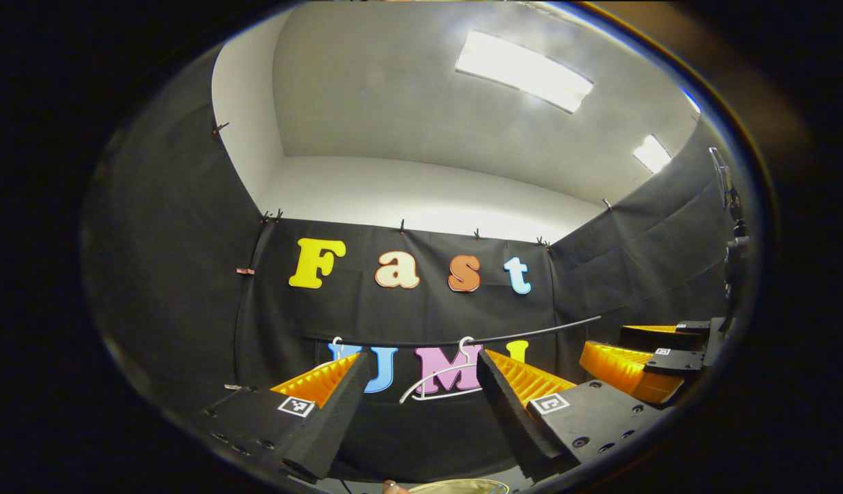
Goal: Grasp the clothes on the hanger with both hands and then place them into the laundry hamper below.
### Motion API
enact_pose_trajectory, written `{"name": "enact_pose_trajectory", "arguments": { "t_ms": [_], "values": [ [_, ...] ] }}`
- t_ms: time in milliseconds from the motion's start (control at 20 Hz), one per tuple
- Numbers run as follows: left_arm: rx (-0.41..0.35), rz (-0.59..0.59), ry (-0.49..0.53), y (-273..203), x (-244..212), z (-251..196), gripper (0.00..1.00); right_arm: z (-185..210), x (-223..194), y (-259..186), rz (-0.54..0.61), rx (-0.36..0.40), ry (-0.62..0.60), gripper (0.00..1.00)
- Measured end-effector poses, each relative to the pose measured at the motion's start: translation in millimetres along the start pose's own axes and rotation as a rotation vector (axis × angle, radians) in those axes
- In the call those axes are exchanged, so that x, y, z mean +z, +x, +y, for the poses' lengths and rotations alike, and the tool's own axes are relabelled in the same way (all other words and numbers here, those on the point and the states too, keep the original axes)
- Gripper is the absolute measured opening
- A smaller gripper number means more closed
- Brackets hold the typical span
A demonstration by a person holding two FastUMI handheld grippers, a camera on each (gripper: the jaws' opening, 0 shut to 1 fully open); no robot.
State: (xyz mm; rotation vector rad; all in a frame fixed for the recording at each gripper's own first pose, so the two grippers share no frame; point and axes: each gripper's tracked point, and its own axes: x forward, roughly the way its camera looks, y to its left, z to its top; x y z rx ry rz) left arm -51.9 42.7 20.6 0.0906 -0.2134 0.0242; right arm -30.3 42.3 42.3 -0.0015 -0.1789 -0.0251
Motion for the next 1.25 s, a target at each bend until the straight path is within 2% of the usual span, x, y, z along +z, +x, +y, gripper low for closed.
{"name": "enact_pose_trajectory", "arguments": {
  "t_ms": [750,800,850,1250],
  "values": [
    [-0.002,0.034,0.003,8.3,-17.7,-6.2,0.97,-6.4,-3.6,4.6,0.022,0.008,0.013,0.97],
    [-0.003,0.037,0.001,8.2,-18.0,-6.3,0.98,-5.2,-4.7,5.0,0.026,0.01,0.011,0.94],
    [-0.004,0.038,-0.001,8.5,-18.5,-6.8,0.96,-4.6,-4.2,4.7,0.028,0.011,0.007,0.97],
    [0.001,0.046,-0.009,10.0,-24.5,-11.2,0.97,-3.4,-4.1,3.2,0.034,0.021,-0.001,0.97]
  ]
}}
